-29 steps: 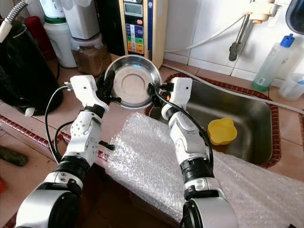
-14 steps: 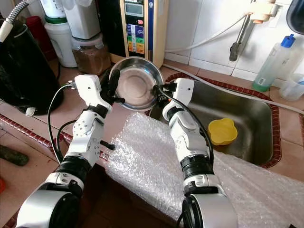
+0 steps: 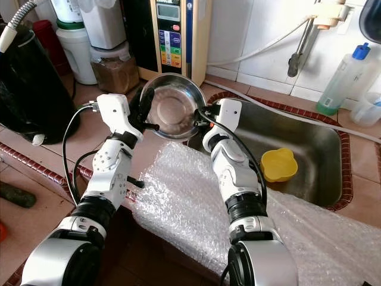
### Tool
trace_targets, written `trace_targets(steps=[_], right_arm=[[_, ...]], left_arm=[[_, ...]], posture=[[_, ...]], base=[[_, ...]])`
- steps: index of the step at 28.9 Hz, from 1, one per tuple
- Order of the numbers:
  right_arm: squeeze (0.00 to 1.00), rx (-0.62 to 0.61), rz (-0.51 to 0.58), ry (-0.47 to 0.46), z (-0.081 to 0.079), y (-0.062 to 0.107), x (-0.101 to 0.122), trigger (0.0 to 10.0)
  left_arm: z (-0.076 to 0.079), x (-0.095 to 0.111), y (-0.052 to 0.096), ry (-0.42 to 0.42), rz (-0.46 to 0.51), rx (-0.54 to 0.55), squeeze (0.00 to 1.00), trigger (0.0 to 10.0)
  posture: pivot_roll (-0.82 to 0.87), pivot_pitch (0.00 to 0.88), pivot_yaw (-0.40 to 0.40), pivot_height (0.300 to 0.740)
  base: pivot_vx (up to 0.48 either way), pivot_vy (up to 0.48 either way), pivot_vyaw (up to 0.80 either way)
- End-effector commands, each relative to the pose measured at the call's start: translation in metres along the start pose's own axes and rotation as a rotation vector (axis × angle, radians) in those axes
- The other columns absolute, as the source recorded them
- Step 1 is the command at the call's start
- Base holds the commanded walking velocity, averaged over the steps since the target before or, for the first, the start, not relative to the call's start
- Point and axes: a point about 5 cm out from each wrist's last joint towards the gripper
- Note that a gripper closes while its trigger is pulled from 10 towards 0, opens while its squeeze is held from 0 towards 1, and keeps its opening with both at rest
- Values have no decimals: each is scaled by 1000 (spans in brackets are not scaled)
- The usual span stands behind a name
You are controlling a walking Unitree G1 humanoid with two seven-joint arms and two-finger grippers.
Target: Kitchen organization
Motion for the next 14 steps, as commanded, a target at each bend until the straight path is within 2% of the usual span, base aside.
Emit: trace_targets(steps=[1, 14], right_arm=[[0, -76, 12, 9, 16, 2, 5, 0], [0, -144, 11, -19, 27, 4, 5, 0]], left_arm=[[-7, 11, -3, -13, 57, 20, 0, 0], [-5, 13, -4, 0, 67, 4, 0, 0]], posture=[[28, 0, 7, 740], [-3, 0, 20, 740]], base=[[0, 0, 0], [0, 0, 0]])
Point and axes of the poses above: a point about 5 cm out from each wrist's last joint towards the gripper, its own y axis pointing back from the gripper into the wrist, its own x axis along the axis of the wrist's last joint, z = x × y, and after that the axes turned 14 degrees about -y, right-handed
